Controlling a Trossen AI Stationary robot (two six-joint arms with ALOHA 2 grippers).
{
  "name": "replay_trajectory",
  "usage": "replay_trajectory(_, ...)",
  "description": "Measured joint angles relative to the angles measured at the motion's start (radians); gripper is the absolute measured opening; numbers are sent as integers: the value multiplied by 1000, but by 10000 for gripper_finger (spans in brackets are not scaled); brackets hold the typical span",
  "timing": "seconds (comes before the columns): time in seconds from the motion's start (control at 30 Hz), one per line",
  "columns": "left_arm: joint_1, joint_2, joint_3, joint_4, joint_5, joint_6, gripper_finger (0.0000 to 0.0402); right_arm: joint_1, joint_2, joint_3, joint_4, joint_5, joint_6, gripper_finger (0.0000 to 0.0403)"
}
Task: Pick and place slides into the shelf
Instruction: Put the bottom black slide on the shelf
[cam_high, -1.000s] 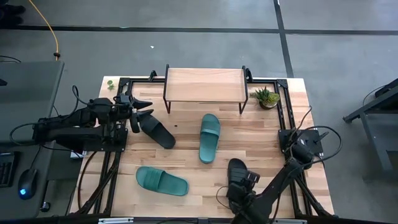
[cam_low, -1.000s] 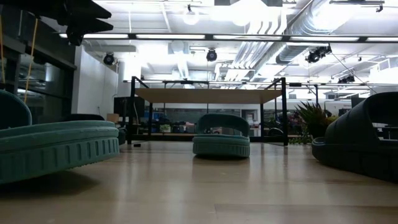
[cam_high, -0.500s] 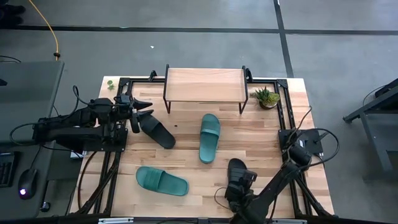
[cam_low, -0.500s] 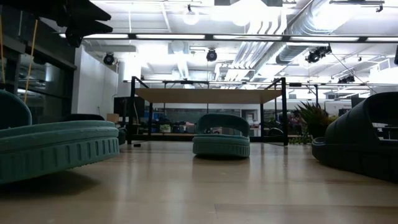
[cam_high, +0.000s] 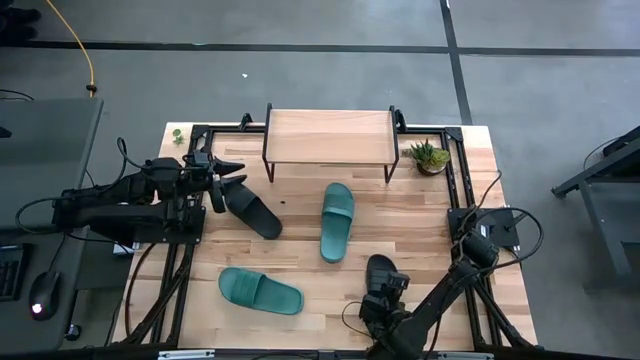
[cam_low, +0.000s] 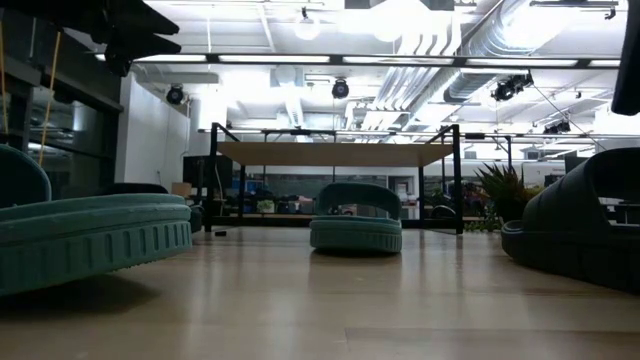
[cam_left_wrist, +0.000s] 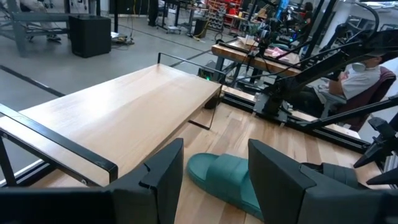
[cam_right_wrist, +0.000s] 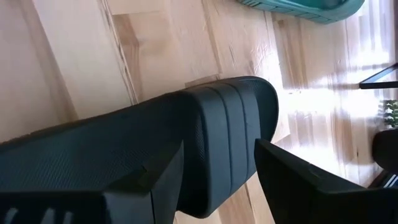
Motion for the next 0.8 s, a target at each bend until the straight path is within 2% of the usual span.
replay_trajectory(0.2, 0, 0, 0, 0, -2, 2, 163, 1, 6, -4, 2, 13, -5, 188)
replay_trajectory(0.47, 0, 0, 0, 1, -2, 2, 163, 4, 9, -168, 8, 6, 13, 188)
replay_trajectory(0.63, 0, 0, 0, 1, -4, 3, 163, 3, 9, -218, 8, -11, 52, 188)
replay_trajectory(0.8, 0, 0, 0, 1, -13, 3, 163, 3, 9, -215, 17, -17, 53, 158)
